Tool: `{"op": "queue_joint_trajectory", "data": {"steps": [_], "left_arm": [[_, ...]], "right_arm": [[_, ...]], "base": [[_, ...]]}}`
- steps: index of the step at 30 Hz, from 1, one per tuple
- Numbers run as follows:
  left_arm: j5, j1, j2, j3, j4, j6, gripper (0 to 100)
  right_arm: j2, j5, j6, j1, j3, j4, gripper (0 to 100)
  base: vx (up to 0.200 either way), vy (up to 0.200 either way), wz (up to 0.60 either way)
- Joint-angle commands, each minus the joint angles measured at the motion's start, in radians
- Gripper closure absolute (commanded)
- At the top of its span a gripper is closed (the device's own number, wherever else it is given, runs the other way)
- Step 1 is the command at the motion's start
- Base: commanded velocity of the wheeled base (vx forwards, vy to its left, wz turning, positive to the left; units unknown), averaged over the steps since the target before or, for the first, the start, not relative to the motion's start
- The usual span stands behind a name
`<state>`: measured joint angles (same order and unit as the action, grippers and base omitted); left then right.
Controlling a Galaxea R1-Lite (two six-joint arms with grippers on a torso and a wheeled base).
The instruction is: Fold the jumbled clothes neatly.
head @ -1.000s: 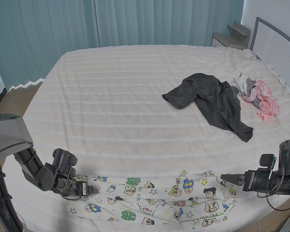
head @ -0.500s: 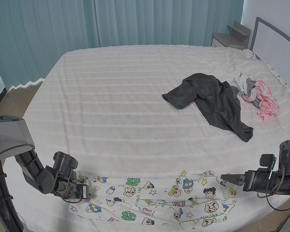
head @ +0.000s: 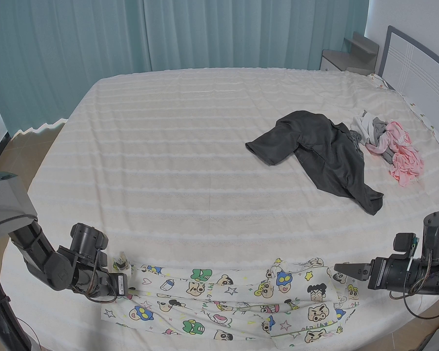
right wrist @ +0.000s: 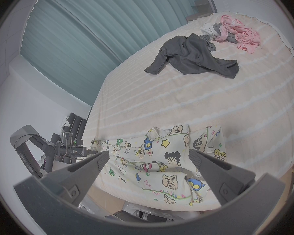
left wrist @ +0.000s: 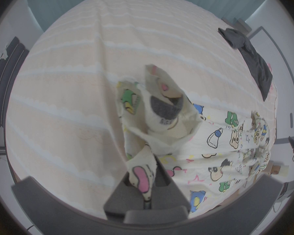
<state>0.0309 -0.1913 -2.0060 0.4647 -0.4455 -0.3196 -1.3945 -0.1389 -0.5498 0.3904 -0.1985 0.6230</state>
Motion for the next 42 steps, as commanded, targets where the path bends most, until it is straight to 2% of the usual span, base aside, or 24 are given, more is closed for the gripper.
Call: {"op": "queue_joint_trajectory", "data": {"steps": [1,9,15,18,20,24,25,27,28,30,31,32,38,40,41,42], "left_arm": [[0.001,0.038,0.062,-0.001,0.016,0.002,100],[0.024,0.118,0.121,0.005,0.056,0.011,100],[0.027,0.130,0.124,0.003,0.056,0.011,100],[0.027,0.161,0.136,0.008,0.056,0.024,100],[0.047,0.223,0.167,0.012,0.082,0.073,100],[0.106,0.279,0.207,0.035,0.128,0.074,100],[0.155,0.332,0.239,0.065,0.185,0.076,100],[0.176,0.365,0.254,0.083,0.209,0.076,100],[0.215,0.418,0.276,0.107,0.235,0.076,100],[0.231,0.444,0.283,0.117,0.243,0.076,100],[0.267,0.507,0.297,0.140,0.260,0.077,100],[0.268,0.512,0.299,0.141,0.260,0.077,100],[0.363,0.697,0.289,0.206,0.274,0.079,100],[0.370,0.721,0.285,0.218,0.274,0.079,100],[0.379,0.767,0.257,0.249,0.274,0.079,100],[0.382,0.780,0.248,0.262,0.274,0.079,100]], "right_arm": [[0.002,-0.001,-0.001,0.001,-0.001,0.001,0],[0.000,-0.001,-0.001,0.001,-0.001,0.000,0],[0.000,-0.001,-0.001,0.001,0.001,0.001,0],[0.002,-0.001,-0.001,0.001,0.001,0.001,0],[0.002,-0.001,-0.001,0.001,0.001,0.001,0],[0.002,-0.001,-0.001,0.001,-0.001,0.001,0],[0.002,-0.001,-0.001,0.001,-0.001,0.001,0],[0.002,-0.001,-0.001,0.001,0.001,0.000,0],[0.002,-0.001,-0.001,0.001,0.001,0.001,0],[0.002,-0.001,-0.001,0.001,0.001,0.000,0],[0.000,-0.001,-0.001,0.001,0.001,0.001,0],[0.002,-0.001,-0.001,0.001,0.001,0.001,0],[0.000,-0.001,-0.001,0.001,0.001,0.001,0],[0.000,-0.001,-0.001,0.001,0.001,0.001,0],[0.000,-0.001,-0.001,0.001,0.001,0.001,0],[0.002,-0.001,-0.001,-0.001,0.001,0.001,0]], "base": [[0.000,0.000,0.00],[0.000,0.000,0.00],[0.000,0.000,0.00],[0.000,0.000,0.00],[0.000,0.000,0.00],[0.000,0.000,0.00],[0.000,0.000,0.00],[0.000,0.000,0.00],[0.000,0.000,0.00],[0.000,0.000,0.00],[0.000,0.000,0.00],[0.000,0.000,0.00],[0.000,0.000,0.00],[0.000,0.000,0.00],[0.000,0.000,0.00],[0.000,0.000,0.00]]}}
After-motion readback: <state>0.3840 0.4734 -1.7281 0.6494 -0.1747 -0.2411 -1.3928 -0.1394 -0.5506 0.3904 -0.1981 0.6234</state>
